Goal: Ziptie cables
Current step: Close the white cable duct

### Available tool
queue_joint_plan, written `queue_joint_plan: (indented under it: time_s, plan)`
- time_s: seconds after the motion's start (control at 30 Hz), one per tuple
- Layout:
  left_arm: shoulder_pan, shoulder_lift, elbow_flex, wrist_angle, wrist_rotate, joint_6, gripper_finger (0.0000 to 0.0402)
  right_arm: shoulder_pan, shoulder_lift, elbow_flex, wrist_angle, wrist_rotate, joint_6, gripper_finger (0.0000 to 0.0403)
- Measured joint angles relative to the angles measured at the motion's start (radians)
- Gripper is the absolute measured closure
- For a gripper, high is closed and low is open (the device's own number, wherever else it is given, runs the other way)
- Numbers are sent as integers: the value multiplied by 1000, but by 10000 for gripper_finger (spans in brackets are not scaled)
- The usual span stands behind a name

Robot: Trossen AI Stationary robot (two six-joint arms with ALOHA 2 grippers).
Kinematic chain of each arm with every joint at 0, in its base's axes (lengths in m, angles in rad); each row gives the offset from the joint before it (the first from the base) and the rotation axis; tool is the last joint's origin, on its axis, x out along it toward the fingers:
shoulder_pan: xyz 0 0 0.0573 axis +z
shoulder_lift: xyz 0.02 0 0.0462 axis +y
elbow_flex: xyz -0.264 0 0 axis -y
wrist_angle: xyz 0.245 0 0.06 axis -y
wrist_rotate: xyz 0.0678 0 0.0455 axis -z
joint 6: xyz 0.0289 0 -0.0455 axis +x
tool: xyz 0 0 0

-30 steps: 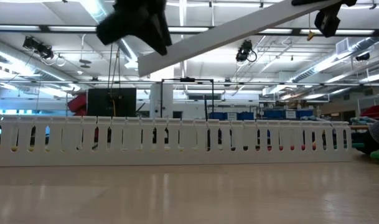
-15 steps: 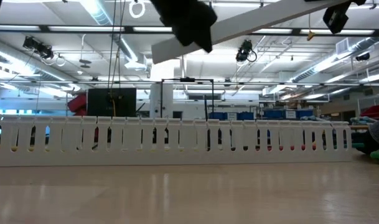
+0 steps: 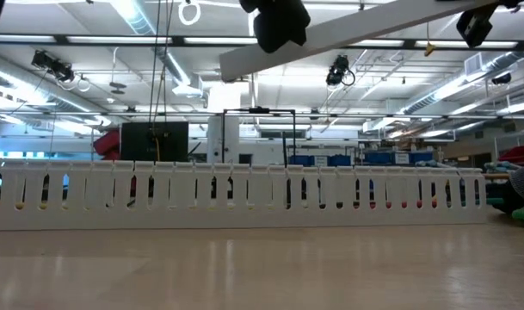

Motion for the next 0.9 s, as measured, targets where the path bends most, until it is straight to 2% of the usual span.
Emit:
queue_joint_plan:
  time_s: [0.17, 0.23, 0.5, 0.73, 0.9]
  plan:
    - [29, 0, 0, -73, 26, -16, 163, 0, 23, 0, 29, 9, -10, 403]
    - [42, 1, 0, -111, 66, -61, 148, 0, 31, 0, 34, 10, -18, 403]
    - [37, 1, 0, -70, 71, -75, 78, -1, 63, 0, 44, 12, -19, 403]
    - [-4, 1, 0, -60, 111, -90, 73, -1, 64, 0, 61, 14, -26, 403]
    - [10, 13, 0, -65, 67, -53, 74, 0, 71, 0, 89, 1, -26, 403]
